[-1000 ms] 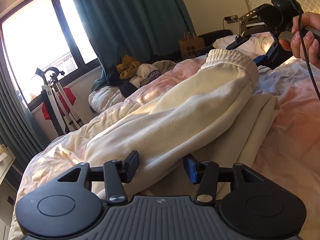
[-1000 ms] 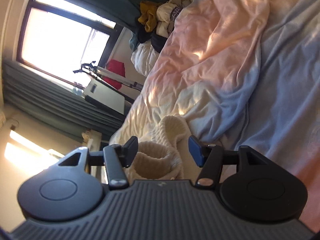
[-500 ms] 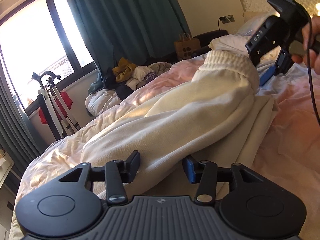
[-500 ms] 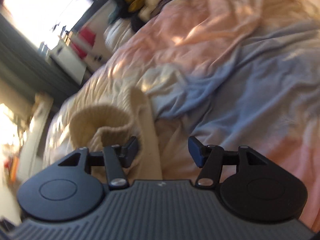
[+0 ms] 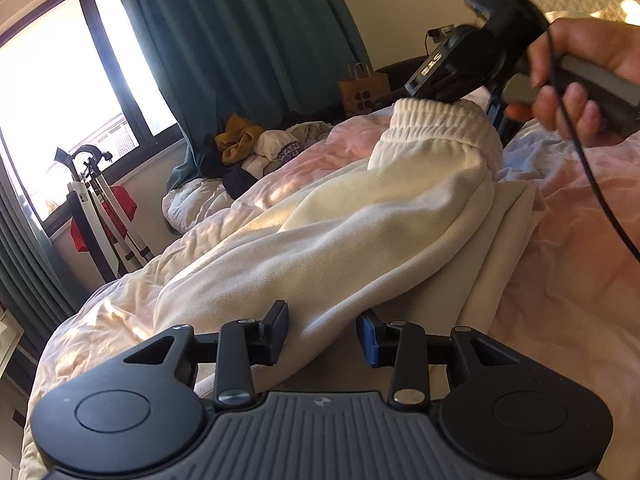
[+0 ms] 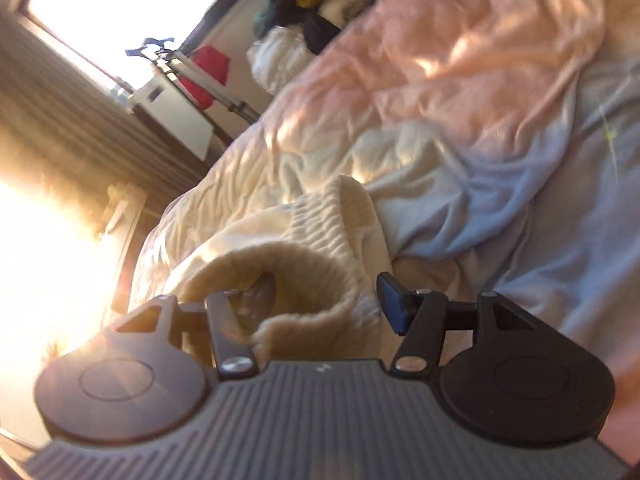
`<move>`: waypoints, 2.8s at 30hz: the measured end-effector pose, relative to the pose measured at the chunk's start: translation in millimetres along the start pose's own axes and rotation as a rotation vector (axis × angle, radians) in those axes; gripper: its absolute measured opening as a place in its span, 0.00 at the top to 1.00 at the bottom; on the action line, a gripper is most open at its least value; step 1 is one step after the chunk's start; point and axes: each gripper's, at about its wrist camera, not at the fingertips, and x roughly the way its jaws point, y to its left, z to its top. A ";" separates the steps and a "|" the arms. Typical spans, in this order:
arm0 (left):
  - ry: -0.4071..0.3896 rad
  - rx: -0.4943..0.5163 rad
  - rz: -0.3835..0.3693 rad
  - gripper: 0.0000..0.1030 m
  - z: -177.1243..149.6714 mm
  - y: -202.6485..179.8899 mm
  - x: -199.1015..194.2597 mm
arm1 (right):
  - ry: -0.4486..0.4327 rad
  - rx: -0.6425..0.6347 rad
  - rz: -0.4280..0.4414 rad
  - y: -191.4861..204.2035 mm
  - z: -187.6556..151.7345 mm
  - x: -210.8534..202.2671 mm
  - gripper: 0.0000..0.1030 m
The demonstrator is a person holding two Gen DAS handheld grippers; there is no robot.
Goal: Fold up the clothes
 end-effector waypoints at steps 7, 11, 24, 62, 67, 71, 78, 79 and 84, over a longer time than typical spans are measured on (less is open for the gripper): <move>-0.031 -0.049 0.006 0.87 0.1 4.5 -2.8 | -0.130 0.045 0.048 5.6 -4.5 4.7 0.56; -0.071 -0.094 -0.002 0.93 8.3 7.2 -17.2 | -0.206 0.068 0.108 6.5 -1.1 -6.3 0.65; 0.011 -0.130 -0.073 0.87 2.5 -1.7 -12.1 | -0.296 0.213 0.062 -46.3 16.2 -6.4 0.85; 0.266 -0.959 -0.070 0.04 -40.1 130.6 -10.4 | -0.113 0.125 -0.142 -4.4 -83.2 -5.9 0.07; 0.279 -0.960 -0.068 0.03 -39.2 129.5 -8.2 | -0.083 0.172 -0.098 -8.3 -83.4 -4.0 0.02; 0.282 -0.976 -0.102 0.04 -39.3 129.1 -3.3 | -0.086 0.176 0.038 0.8 -81.9 -12.8 0.01; 0.267 -1.122 -0.193 0.06 -57.9 138.5 7.2 | -0.116 0.238 0.124 0.8 -80.5 -17.4 0.01; 0.262 -1.143 -0.207 0.08 -60.8 140.1 9.0 | -0.104 0.267 0.090 -4.5 -81.4 -12.3 0.03; 0.227 -1.232 -0.221 0.28 -71.6 147.4 7.5 | -0.110 0.299 0.049 -6.9 -80.7 -5.7 0.35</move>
